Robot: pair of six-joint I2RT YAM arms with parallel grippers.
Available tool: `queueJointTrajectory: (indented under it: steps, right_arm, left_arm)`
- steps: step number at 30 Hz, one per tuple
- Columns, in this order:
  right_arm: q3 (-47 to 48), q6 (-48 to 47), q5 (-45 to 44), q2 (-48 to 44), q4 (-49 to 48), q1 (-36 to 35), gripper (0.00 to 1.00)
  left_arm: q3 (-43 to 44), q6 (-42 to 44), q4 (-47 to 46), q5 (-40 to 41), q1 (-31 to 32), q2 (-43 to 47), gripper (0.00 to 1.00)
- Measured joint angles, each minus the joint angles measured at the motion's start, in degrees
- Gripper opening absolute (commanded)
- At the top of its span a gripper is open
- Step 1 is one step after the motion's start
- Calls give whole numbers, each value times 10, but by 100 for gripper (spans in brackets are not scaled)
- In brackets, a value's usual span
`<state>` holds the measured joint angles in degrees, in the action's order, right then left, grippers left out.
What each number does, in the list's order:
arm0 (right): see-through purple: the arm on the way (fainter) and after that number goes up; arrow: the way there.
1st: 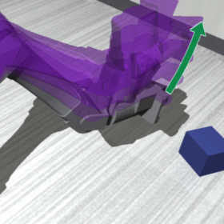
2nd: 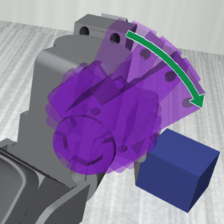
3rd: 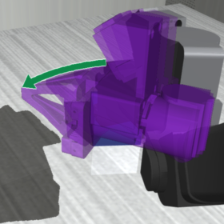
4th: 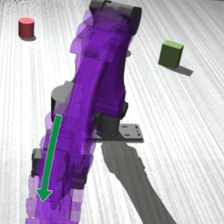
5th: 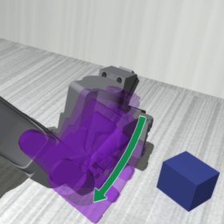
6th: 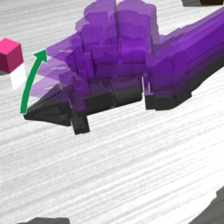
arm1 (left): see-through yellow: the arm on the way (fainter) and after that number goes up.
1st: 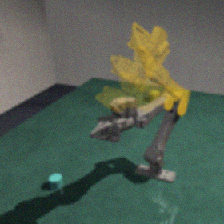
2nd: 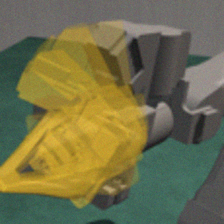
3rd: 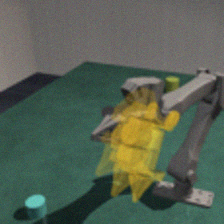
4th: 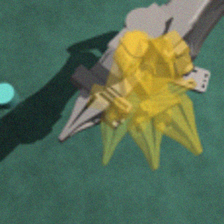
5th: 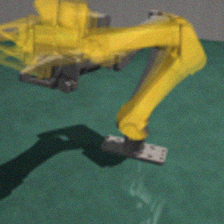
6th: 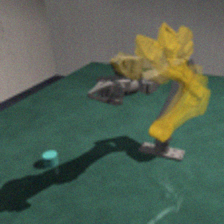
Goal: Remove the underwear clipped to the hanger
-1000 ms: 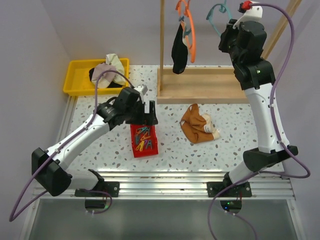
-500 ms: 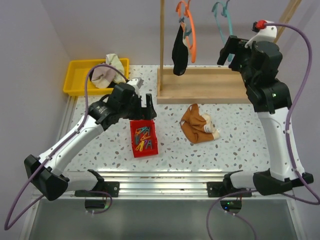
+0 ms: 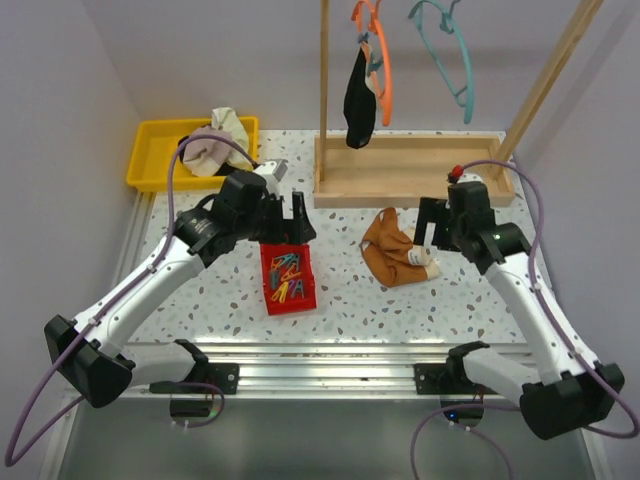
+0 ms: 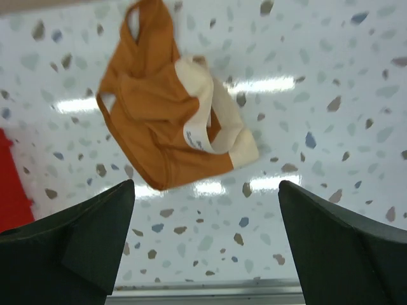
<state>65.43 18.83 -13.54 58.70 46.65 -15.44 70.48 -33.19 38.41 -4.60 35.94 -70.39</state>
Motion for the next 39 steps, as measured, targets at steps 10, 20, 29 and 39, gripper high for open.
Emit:
queueJointTrajectory:
  steps: [10, 20, 29, 39]
  right_arm:
    - [-83, 43, 79, 172, -24, -30, 96]
    - [-107, 108, 66, 276, -90, -48, 70]
    - [-107, 127, 40, 311, -123, -48, 48]
    - [-101, 128, 49, 351, -139, -48, 0]
  left_arm:
    - [-19, 0, -24, -33, 0, 5, 100]
    - [-52, 0, -50, -73, 0, 7, 100]
    - [-54, 14, -81, -98, 0, -6, 100]
    - [-36, 31, -98, -126, 2, -77, 100]
